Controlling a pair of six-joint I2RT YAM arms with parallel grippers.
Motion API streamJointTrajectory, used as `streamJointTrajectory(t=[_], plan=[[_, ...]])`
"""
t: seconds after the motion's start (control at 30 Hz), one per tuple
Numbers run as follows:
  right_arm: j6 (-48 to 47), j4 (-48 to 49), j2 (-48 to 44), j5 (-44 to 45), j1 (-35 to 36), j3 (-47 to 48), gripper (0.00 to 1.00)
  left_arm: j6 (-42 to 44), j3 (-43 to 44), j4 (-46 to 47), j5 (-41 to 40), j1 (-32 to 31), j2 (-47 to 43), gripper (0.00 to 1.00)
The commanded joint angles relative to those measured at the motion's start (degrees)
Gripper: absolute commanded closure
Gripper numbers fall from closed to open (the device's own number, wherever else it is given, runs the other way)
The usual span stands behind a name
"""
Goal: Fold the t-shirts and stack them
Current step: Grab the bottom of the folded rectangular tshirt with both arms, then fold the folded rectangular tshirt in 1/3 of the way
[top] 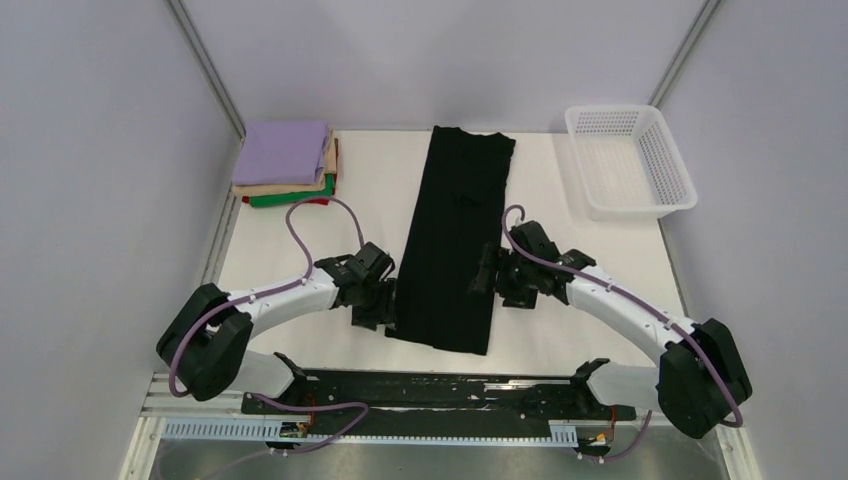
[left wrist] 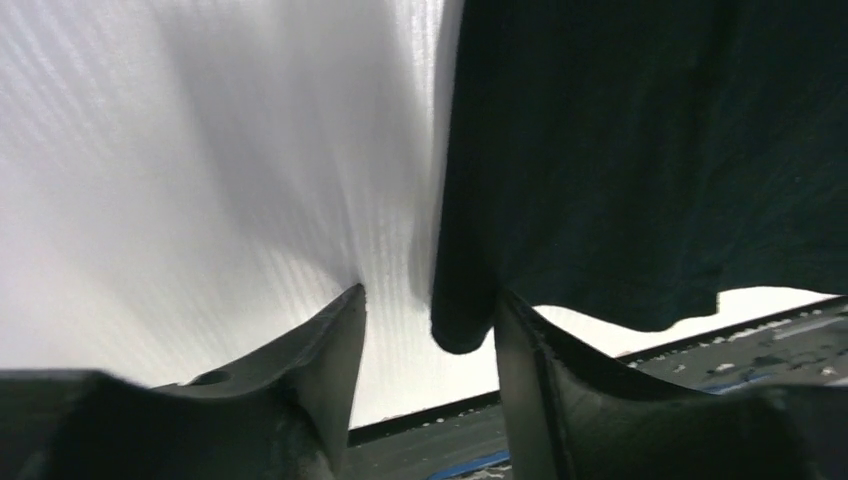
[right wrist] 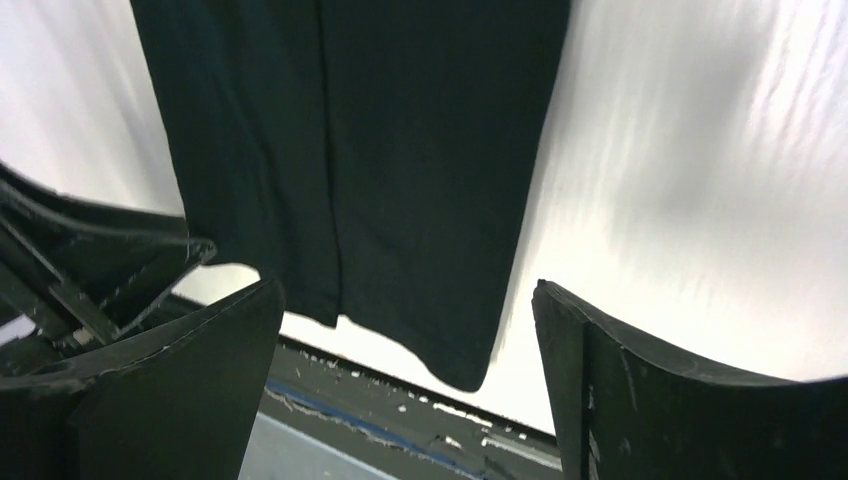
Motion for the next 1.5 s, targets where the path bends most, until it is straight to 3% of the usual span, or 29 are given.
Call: streamJointTrajectory(t=[0.0, 0.1, 0.2, 0.23, 0.5, 0.6, 0.73, 0.93, 1.03, 1.23, 1.47], plan=[[4.83, -2.29, -2.90, -2.31, 3.11, -2.19, 0.07, -0.62, -0.54, 5.87, 2.76, -0.14, 3.82, 0.48], [6.61, -2.34, -2.44, -4.95, 4.73, -4.62, 0.13, -0.49, -0.41, 6.07, 3.31, -0.16, 4.98, 0.65], [8.67, -2.15, -0.95, -5.21, 8.11, -5.82, 0.21, -0.54, -0.48, 4.38, 2.38, -0.16, 4.39, 0.97], [9.45, -2.12, -0.51, -5.08, 9.38, -5.98, 0.23, -0.66, -0.60, 4.12, 2.13, -0.16, 3.64, 1.00], [14.89, -1.84, 2.43, -4.28, 14.95, -8.90, 0.44, -2.77, -3.77, 4.67, 3.81, -0.16, -1.60, 1.00], [15.88, -2.01, 3.36, -3.45, 16.55, -9.01, 0.45, -2.99, -4.02, 3.93, 4.17, -0.16, -2.20, 1.00], [16.42, -1.32, 5.03, -3.79, 17.78, -9.12, 0.54, -3.44, -4.54, 3.52, 3.30, -0.16, -2.97, 1.00], [18.75, -1.02, 4.42, -2.20, 20.72, -9.56, 0.89, -4.65, -4.93, 1.90, 3.72, -0.75, -5.00, 1.00], [19.30, -0.62, 0.39, -1.33, 21.78, -10.34, 1.00, -5.32, -5.30, -0.74, 4.13, -2.16, -8.34, 1.00], [17.88, -0.47, -7.46, 2.04, 22.26, -11.55, 1.00, -4.68, -5.21, -0.91, 7.81, -2.29, -14.85, 1.00], [12.19, 0.88, -8.62, 10.49, 19.66, -6.49, 1.00, -0.80, 5.64, -0.67, 4.52, -0.53, -9.78, 1.00]])
